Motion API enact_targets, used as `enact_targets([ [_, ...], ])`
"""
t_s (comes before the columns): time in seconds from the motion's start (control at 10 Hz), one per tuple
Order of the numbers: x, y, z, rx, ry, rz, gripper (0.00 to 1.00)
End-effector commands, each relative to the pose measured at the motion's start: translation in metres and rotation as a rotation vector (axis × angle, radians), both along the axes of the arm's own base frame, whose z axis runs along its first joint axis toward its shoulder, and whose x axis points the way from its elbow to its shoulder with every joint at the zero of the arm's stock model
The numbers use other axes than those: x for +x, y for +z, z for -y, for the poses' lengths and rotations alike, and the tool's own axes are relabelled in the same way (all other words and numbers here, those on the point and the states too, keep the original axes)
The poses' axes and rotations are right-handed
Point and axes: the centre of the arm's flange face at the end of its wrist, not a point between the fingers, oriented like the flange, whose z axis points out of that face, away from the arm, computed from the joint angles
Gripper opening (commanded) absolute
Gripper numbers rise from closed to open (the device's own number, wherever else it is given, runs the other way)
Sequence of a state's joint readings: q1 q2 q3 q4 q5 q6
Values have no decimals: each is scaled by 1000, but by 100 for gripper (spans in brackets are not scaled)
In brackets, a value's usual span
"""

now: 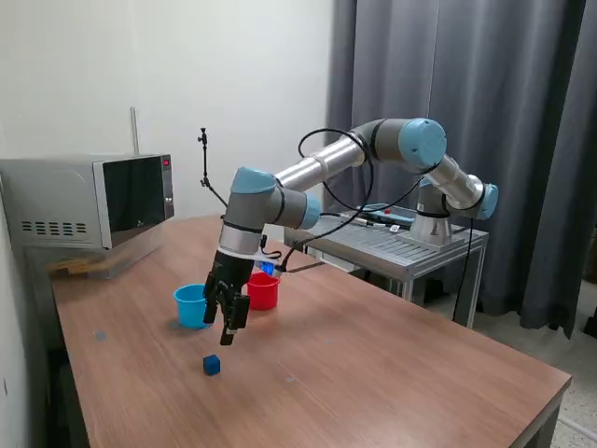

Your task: Place red objects in the red bin, and blue objects in the blue bin.

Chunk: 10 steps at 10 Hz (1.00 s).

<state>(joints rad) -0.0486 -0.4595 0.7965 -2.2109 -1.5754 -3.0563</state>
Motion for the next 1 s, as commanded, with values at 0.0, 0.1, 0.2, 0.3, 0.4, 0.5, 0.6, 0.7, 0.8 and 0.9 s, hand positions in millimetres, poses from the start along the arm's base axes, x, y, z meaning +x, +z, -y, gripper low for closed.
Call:
enact_targets([
  [0.0, 3, -13, 5, -9, -23, -68, 100],
  [0.1, 4, -16, 5, -11, -31, -69, 100],
  [0.2, 4, -22, 5, -11, -31, -73, 100],
  [0.3, 4, -26, 8, -10, -29, -99, 100],
  [0.4, 4, -27, 10, -10, -31, -99, 100],
  [0.5, 5, -29, 10, -8, -38, -98, 100],
  [0.6, 6, -34, 10, -7, -40, -95, 100],
  [0.7, 7, -40, 11, -7, -39, -90, 100],
  [0.8, 7, -44, 11, -7, -39, -86, 100],
  [0.9, 8, -46, 10, -8, -42, -83, 100],
])
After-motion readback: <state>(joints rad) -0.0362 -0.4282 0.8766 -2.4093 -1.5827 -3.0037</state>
